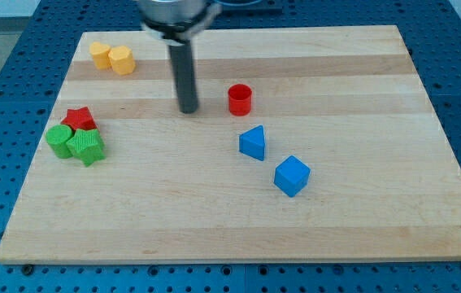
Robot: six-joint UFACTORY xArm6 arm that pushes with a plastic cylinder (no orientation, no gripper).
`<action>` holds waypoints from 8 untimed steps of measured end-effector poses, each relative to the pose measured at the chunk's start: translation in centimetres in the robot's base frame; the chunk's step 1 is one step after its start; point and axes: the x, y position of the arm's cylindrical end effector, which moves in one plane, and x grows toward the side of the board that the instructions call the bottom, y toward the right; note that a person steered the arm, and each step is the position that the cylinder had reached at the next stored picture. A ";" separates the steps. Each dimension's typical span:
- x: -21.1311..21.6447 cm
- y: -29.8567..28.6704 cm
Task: Move the red circle diagonal to the blue triangle
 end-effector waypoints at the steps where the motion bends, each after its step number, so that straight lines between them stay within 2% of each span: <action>1: -2.2 -6.8; 3: 0.7 -18.0; 4: 1.9 -12.5; 5: -4.1 -8.1; 6: -7.7 -0.5; 7: -7.7 10.2; 8: -5.7 12.4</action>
